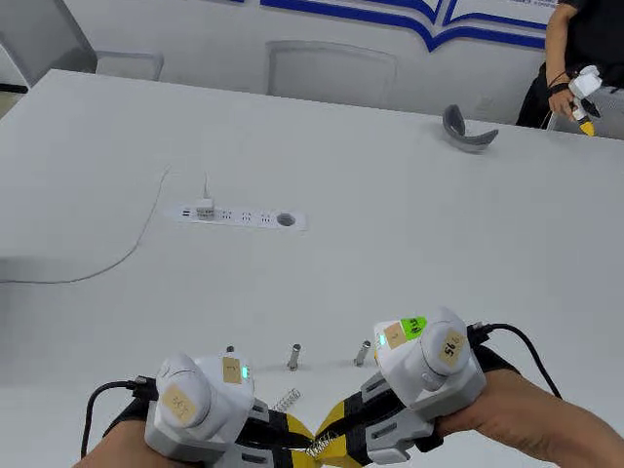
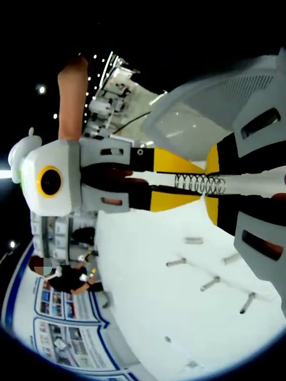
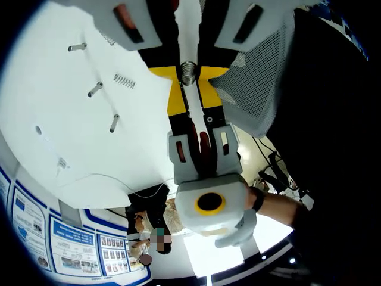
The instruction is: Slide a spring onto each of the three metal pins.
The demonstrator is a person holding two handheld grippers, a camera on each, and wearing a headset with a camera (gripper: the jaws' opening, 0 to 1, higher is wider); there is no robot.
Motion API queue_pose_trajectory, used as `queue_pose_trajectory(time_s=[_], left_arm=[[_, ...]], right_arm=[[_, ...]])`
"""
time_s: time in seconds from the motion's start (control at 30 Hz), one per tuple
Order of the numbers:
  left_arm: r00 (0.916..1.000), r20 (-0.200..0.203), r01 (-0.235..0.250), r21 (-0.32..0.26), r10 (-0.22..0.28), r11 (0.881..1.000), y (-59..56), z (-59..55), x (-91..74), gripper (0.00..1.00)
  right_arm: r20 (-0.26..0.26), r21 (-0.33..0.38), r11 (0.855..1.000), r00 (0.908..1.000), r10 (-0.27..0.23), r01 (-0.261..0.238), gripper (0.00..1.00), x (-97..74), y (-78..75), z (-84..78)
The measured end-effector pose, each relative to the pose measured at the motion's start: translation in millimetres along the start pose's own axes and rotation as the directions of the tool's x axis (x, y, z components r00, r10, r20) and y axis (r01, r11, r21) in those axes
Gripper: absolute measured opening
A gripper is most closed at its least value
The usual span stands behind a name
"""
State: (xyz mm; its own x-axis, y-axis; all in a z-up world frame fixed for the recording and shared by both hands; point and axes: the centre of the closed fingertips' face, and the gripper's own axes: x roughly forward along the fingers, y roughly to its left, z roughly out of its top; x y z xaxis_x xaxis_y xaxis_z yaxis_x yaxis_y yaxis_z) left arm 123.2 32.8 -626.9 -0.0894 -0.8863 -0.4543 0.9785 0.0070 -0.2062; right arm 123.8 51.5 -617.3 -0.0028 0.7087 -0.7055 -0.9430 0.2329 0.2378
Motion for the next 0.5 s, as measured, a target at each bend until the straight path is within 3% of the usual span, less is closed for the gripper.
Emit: queue_pose_trajectory(time_s=[0.2, 0.5], left_arm=[[0.9987, -0.021, -0.047, -0.040, 0.046, 0.998, 6.2, -15.4, -6.4, 0.14], [0.9929, -0.012, -0.119, -0.090, 0.118, 0.989, 18.2, -28.9, -23.2, 0.15]], right_arm=[[0.003, 0.009, 1.000, 1.0000, -0.008, 0.008, 0.12, 3.1, -1.5, -0.8], [0.025, 0.055, 0.998, 0.9989, -0.040, 0.039, 0.12, 4.6, -11.3, -2.9]])
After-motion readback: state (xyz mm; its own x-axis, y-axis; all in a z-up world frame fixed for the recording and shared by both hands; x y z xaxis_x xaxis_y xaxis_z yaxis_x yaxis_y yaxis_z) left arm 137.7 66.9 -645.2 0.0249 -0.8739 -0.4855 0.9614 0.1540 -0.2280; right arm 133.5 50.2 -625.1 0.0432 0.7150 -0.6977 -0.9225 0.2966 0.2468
